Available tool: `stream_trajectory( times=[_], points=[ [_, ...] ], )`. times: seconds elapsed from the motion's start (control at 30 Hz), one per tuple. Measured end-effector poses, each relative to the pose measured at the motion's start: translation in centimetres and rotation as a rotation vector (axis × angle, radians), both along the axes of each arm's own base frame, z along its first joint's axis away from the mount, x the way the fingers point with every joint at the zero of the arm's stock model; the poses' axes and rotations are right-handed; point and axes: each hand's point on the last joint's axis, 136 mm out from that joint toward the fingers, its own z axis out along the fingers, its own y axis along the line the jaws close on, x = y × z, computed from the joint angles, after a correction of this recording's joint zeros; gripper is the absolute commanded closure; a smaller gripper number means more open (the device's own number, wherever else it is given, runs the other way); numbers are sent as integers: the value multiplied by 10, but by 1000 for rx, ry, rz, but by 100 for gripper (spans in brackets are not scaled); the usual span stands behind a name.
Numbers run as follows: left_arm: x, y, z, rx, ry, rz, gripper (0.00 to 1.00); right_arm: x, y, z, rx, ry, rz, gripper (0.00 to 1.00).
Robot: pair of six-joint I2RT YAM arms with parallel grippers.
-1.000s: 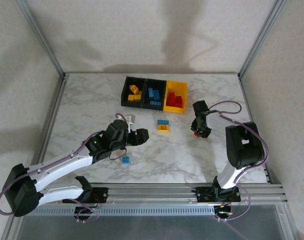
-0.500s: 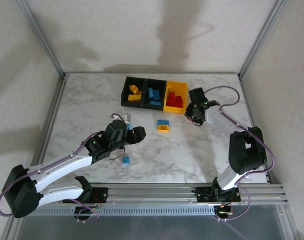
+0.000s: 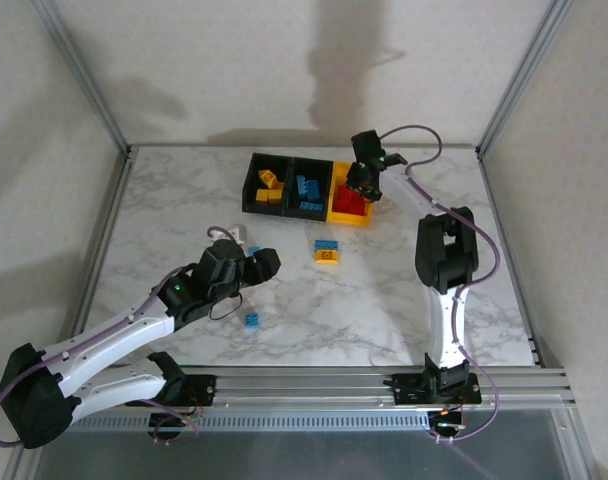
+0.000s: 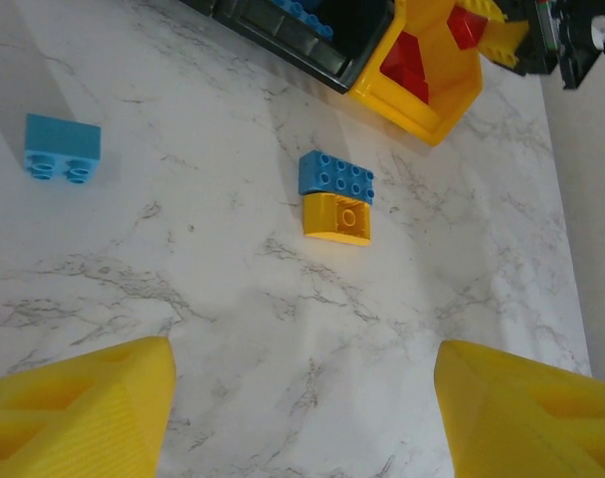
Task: Sort the legos into containers by color
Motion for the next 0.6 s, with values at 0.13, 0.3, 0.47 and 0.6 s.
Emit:
stream_trajectory(
  times=[0.13,0.3,0.47,0.6],
  points=[
    [0,5,0,7,2,16,31,27,3,-6,-21,-7,-4,68],
    [0,9,-3,19,12,26,31,41,1,-17,-41,9,-8,58],
    [0,10,-4,22,15,28,31,40,-1,-19,-50,19,-8,54],
    [1,11,-4,22,16,33,31,40,-1,-19,-51,19,-6,54]
  ],
)
